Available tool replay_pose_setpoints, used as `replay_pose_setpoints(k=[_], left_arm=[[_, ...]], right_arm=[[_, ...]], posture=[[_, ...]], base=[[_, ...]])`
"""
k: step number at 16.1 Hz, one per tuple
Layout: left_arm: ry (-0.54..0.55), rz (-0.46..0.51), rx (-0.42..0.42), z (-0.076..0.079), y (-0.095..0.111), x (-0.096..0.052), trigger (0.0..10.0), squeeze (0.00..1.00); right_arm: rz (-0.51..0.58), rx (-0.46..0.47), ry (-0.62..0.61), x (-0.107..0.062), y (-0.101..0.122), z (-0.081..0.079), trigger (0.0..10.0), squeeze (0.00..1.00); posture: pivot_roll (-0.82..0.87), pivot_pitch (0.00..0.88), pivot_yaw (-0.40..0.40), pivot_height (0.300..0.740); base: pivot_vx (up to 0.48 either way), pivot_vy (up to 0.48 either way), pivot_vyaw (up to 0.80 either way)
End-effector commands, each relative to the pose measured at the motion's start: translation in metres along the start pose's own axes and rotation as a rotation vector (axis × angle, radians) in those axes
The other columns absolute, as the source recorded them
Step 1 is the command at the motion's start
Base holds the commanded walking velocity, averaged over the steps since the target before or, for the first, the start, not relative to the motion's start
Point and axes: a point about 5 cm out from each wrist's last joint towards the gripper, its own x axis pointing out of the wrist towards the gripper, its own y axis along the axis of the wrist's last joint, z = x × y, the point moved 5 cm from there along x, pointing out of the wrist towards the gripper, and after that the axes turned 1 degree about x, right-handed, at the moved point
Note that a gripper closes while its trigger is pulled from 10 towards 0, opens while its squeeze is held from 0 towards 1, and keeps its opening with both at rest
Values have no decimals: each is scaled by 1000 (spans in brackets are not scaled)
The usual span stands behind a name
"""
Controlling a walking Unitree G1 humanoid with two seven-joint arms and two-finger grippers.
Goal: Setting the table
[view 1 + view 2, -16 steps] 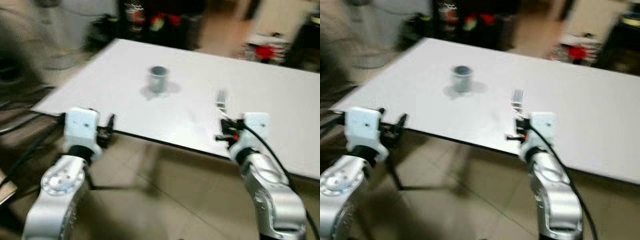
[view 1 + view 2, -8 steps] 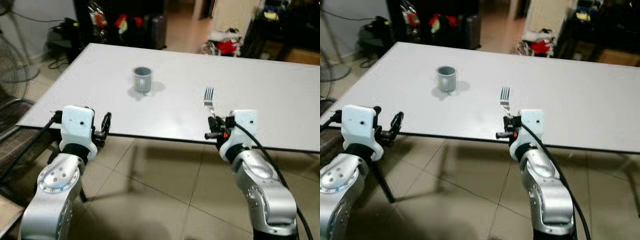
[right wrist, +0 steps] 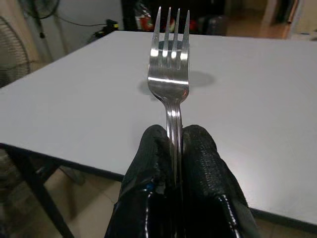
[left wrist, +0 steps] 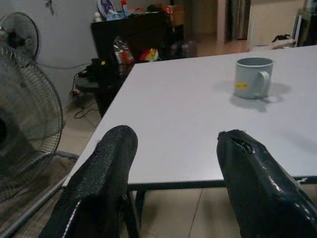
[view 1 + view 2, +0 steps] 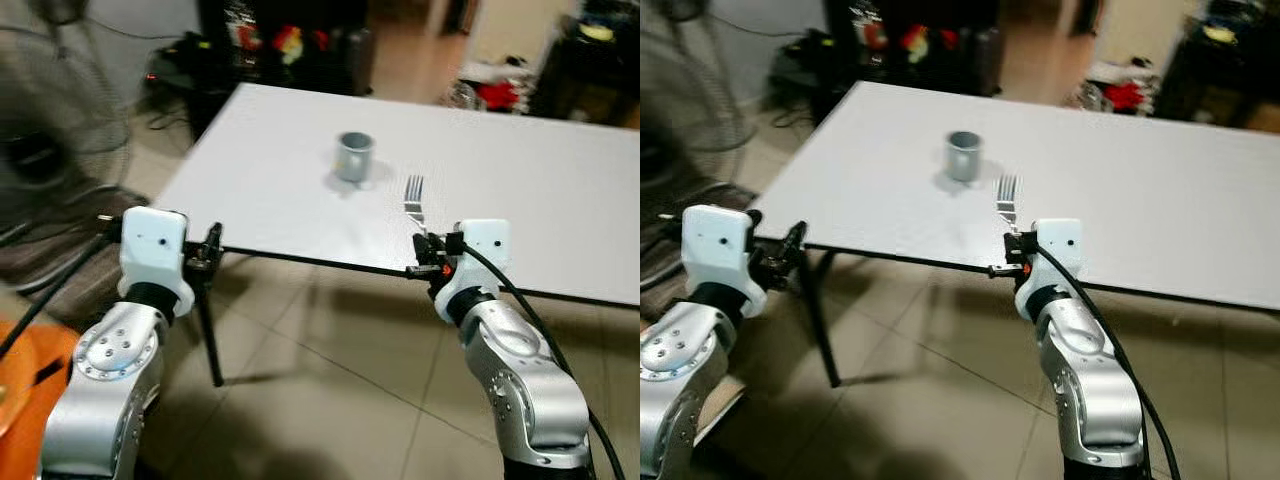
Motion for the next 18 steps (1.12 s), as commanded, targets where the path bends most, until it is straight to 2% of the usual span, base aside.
replay_pose_setpoints(k=[1, 2, 6, 12, 18], left_arm=[[-36, 15, -35, 8, 3, 2, 10000, 0], [-35, 21, -54, 9, 5, 2, 10000, 0], [-31, 19, -56, 7, 4, 2, 10000, 0], [-6, 9, -49, 0, 2, 1, 10000, 0], [7, -6, -50, -3, -2, -3, 10000, 0]], right_arm=[[13, 11, -4, 3, 5, 3, 10000, 0], [13, 15, -2, 5, 7, 2, 10000, 0], [14, 5, 6, 11, 10, 1, 10000, 0], [7, -11, 52, 16, 10, -5, 10000, 0], [-39, -27, 111, 17, 0, -14, 10000, 0]], posture=[[23, 0, -16, 740], [25, 0, -17, 740], [29, 0, -22, 740], [34, 0, -27, 740], [42, 0, -35, 740]], base=[[0, 0, 0], [0, 0, 0], [267, 0, -744], [270, 0, 0], [271, 0, 0]])
